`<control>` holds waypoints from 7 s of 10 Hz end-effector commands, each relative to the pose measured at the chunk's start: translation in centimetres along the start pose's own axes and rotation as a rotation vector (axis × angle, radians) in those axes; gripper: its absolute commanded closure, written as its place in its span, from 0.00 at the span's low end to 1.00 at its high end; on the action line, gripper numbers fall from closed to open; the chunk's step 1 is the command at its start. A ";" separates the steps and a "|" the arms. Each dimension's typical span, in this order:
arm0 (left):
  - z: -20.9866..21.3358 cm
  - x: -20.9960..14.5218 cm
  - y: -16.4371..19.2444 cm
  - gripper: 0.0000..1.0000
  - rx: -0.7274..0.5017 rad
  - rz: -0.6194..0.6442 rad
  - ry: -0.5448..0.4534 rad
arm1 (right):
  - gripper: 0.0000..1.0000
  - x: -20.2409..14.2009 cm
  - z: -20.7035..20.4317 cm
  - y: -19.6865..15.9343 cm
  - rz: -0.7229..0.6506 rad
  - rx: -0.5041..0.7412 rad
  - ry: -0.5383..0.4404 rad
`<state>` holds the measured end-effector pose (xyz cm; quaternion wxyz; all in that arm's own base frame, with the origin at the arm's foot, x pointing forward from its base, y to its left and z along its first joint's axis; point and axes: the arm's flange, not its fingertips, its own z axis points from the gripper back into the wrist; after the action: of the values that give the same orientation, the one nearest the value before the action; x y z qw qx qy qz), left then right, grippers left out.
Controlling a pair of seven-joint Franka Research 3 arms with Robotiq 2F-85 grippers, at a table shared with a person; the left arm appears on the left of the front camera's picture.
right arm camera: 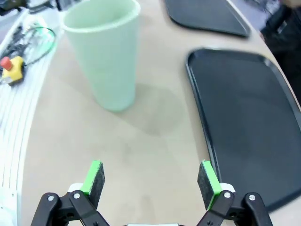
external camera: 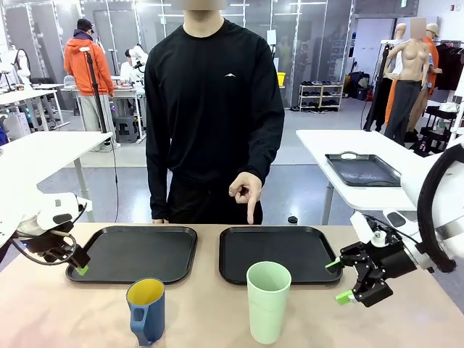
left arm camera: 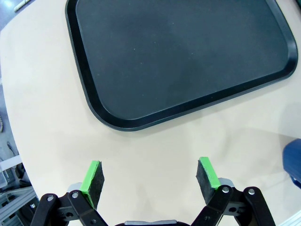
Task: Sort and store the cups by type.
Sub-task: Pick up the Reusable plastic cup, then place the picked Reusable plastic cup into the Flat Tray indicated by the person.
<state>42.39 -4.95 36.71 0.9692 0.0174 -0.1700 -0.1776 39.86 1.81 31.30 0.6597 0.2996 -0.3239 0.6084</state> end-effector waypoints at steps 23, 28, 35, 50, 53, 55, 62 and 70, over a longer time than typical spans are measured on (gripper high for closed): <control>0.1 0.0 0.1 0.00 0.004 -0.002 0.002 | 0.00 -1.8 -11.7 1.8 0.149 0.199 -0.475; 0.1 0.0 0.1 0.00 0.004 -0.002 0.002 | 0.00 -1.1 -14.4 1.7 0.136 0.241 -0.479; 0.1 0.0 0.1 0.00 0.004 -0.002 0.002 | 0.00 0.5 -19.1 0.5 0.129 0.312 -0.523; 0.1 0.0 0.1 0.00 0.004 -0.002 0.002 | 0.54 4.4 -16.9 3.4 0.259 0.316 -0.656; 0.1 0.0 0.1 0.00 0.004 -0.002 0.002 | 0.54 5.8 -14.2 4.9 0.276 0.258 -0.751; 0.1 0.0 0.1 0.00 0.004 -0.002 0.002 | 0.54 5.8 -13.8 5.2 0.266 0.227 -0.763; 0.1 0.0 0.1 0.00 0.004 -0.002 0.002 | 0.54 11.4 -10.5 3.3 0.229 0.275 -0.727; 0.1 0.0 0.1 0.00 0.004 -0.002 0.002 | 0.54 11.4 -10.5 3.3 0.229 0.275 -0.727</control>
<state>42.39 -4.95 36.70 0.9692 0.0174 -0.1700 -0.1776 37.42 17.03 33.75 0.3869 0.5430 -0.4825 0.5680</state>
